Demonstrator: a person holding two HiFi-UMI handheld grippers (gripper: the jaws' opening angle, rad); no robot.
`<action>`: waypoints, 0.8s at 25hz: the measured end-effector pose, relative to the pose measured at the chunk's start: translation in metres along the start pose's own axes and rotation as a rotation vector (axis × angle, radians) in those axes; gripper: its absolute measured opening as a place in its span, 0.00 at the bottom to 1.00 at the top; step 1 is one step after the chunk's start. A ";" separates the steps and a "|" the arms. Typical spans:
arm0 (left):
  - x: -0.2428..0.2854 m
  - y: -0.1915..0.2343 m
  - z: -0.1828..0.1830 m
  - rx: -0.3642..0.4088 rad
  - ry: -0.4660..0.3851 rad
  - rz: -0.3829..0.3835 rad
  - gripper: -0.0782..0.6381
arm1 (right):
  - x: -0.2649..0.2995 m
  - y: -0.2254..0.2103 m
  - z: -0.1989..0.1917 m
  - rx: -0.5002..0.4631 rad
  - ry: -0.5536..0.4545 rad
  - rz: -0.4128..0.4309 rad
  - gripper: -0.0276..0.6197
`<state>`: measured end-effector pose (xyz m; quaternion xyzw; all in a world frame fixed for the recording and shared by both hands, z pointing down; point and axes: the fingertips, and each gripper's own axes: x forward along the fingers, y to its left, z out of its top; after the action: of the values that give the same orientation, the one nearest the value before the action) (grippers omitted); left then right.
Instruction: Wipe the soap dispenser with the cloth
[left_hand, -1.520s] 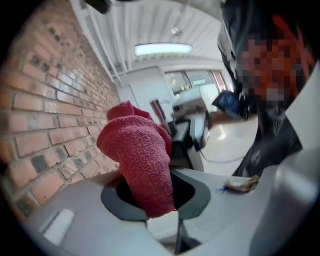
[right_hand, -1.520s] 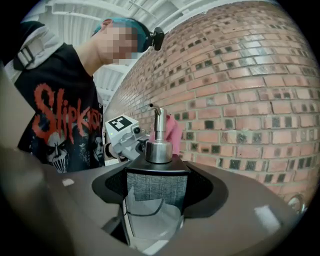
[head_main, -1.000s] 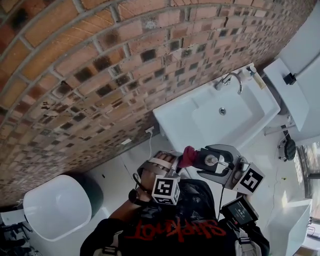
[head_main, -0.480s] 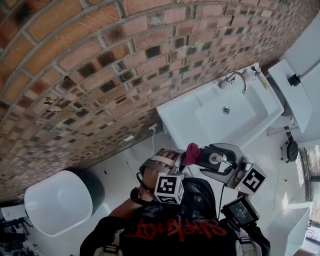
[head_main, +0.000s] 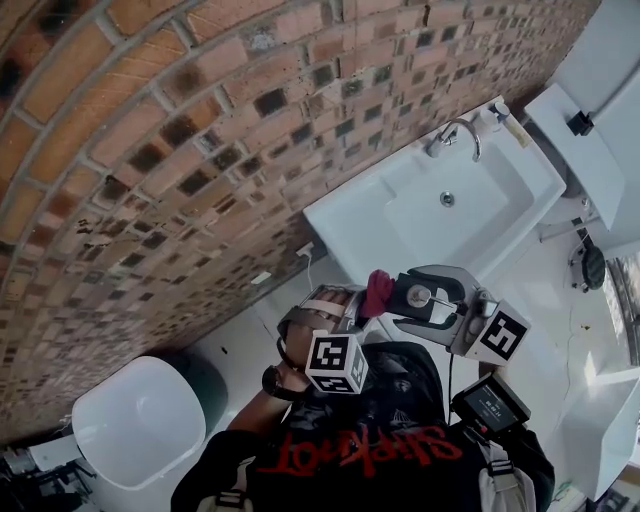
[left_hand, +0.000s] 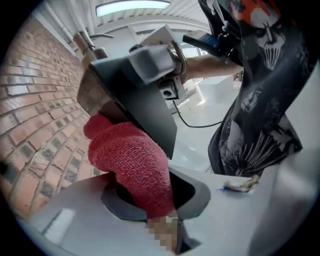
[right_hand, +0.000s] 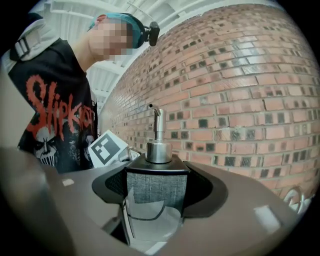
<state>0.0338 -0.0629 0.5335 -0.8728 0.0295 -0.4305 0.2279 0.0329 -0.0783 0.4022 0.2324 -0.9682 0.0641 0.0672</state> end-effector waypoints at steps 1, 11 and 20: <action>0.003 -0.001 0.000 -0.002 0.003 -0.004 0.24 | -0.001 -0.001 0.000 0.001 -0.003 0.000 0.51; -0.005 0.017 0.026 -0.073 -0.158 0.013 0.24 | -0.006 -0.006 -0.033 0.032 0.029 -0.020 0.51; -0.006 0.024 0.039 -0.014 -0.185 0.022 0.23 | -0.017 -0.008 -0.024 0.051 -0.024 -0.036 0.51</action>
<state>0.0633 -0.0678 0.4981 -0.9100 0.0209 -0.3454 0.2283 0.0539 -0.0742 0.4236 0.2521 -0.9626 0.0848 0.0507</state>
